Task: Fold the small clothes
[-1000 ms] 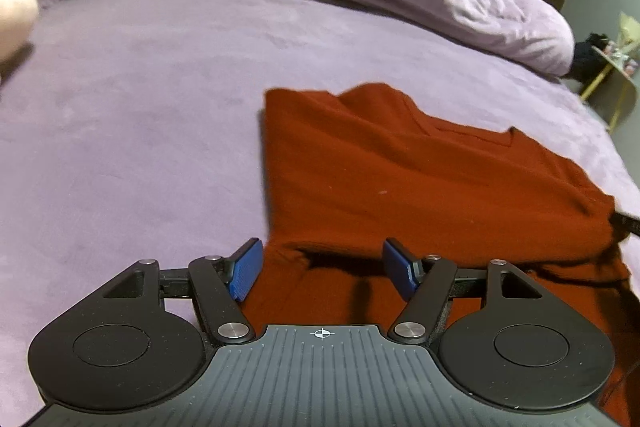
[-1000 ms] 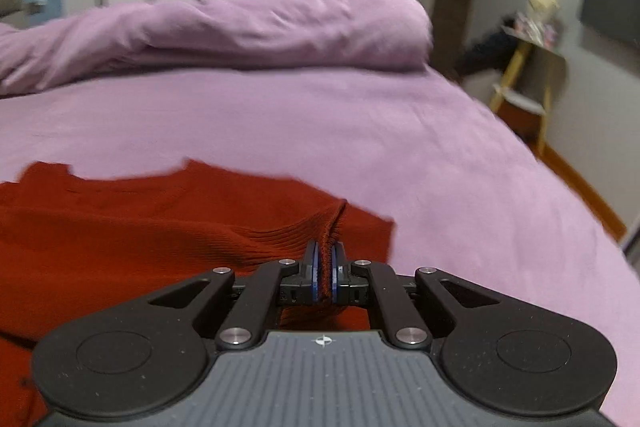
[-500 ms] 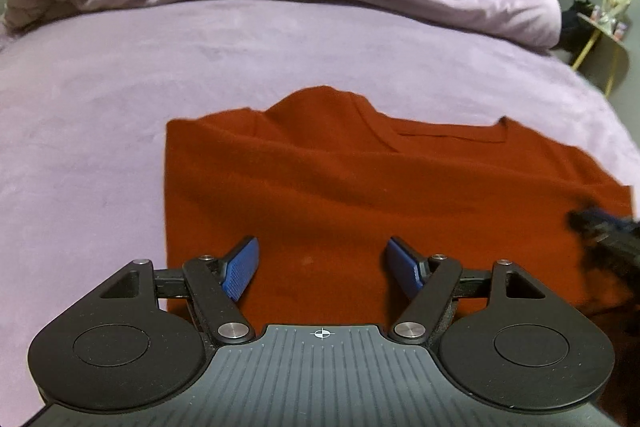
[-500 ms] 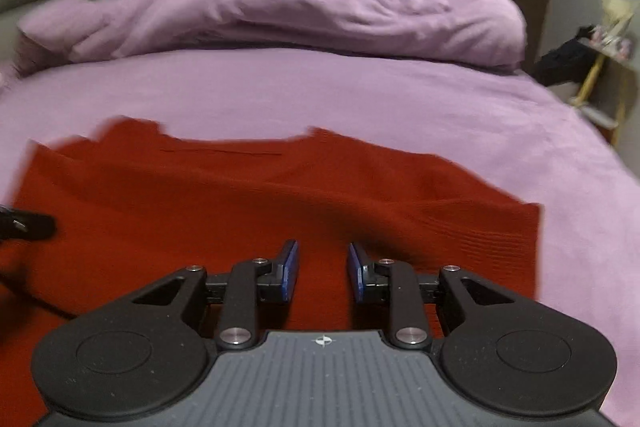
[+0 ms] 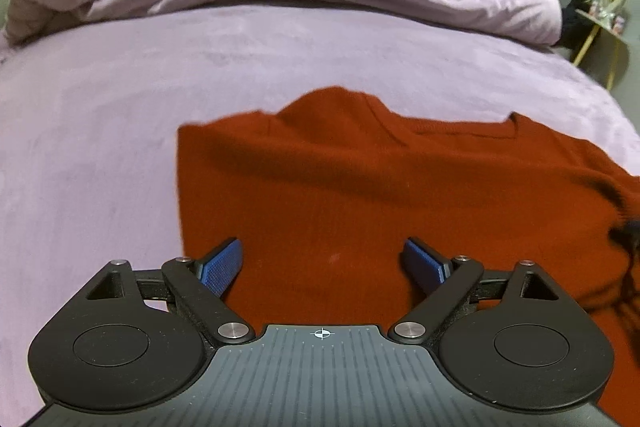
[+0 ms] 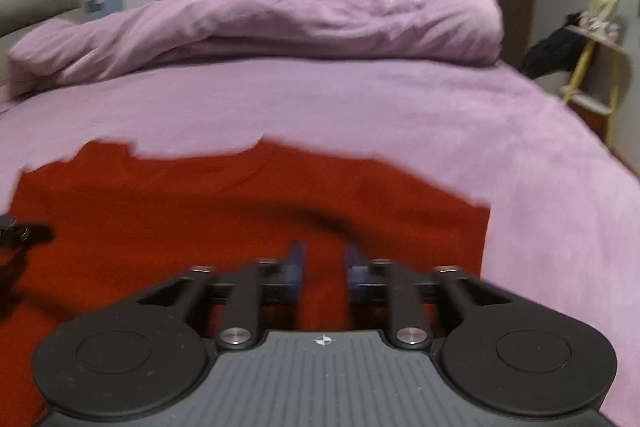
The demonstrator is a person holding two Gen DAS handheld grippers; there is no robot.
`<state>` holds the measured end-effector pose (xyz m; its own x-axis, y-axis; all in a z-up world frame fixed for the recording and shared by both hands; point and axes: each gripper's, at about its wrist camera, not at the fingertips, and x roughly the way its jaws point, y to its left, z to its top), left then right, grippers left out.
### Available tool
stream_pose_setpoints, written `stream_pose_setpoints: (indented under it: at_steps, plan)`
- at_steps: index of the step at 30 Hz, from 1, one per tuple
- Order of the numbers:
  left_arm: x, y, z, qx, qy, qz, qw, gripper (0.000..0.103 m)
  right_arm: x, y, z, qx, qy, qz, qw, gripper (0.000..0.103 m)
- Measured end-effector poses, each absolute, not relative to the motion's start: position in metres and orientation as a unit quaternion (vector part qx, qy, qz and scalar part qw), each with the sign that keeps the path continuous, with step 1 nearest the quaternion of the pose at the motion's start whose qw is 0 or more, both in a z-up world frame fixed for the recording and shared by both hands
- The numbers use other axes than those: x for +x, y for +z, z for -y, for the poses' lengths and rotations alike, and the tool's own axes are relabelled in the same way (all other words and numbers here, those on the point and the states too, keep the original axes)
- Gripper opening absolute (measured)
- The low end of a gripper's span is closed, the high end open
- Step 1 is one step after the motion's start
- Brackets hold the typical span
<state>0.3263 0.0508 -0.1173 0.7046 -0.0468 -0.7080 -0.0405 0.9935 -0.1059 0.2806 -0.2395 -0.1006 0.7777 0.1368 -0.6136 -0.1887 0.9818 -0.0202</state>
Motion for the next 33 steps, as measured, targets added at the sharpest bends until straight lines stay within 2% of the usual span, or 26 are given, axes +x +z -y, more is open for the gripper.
stream_pose_setpoints:
  at_steps: [4, 7, 12, 15, 16, 18, 24, 33]
  plan:
    - [0.314, -0.116, -0.065, -0.082, -0.01, -0.389, 0.918, 0.093, 0.243, -0.113, 0.248, -0.088, 0.104, -0.311, 0.94, 0.035]
    - [0.307, -0.111, -0.071, -0.092, -0.01, -0.401, 0.911, 0.092, 0.239, -0.099, 0.259, -0.05, 0.093, -0.324, 0.94, 0.035]
    - [0.286, -0.111, -0.064, -0.038, -0.011, -0.403, 0.914, 0.092, 0.244, -0.088, 0.288, 0.013, 0.019, -0.328, 0.944, 0.039]
    - [0.28, -0.111, -0.069, -0.067, -0.001, -0.407, 0.911, 0.092, 0.25, -0.091, 0.298, 0.052, 0.012, -0.35, 0.935, 0.038]
    - [0.279, -0.111, -0.07, -0.076, 0.001, -0.408, 0.91, 0.092, 0.251, -0.092, 0.297, 0.056, 0.014, -0.354, 0.933, 0.037]
    - [0.277, -0.11, -0.07, -0.074, 0.004, -0.409, 0.909, 0.092, 0.253, -0.091, 0.29, 0.043, 0.018, -0.357, 0.933, 0.027]
    - [0.27, -0.107, -0.067, -0.049, 0.007, -0.418, 0.907, 0.092, 0.264, -0.084, 0.281, 0.02, 0.014, -0.362, 0.932, 0.014]
    - [0.244, -0.101, -0.076, -0.063, 0.003, -0.419, 0.906, 0.092, 0.252, -0.083, 0.291, 0.04, 0.011, -0.352, 0.935, 0.012]
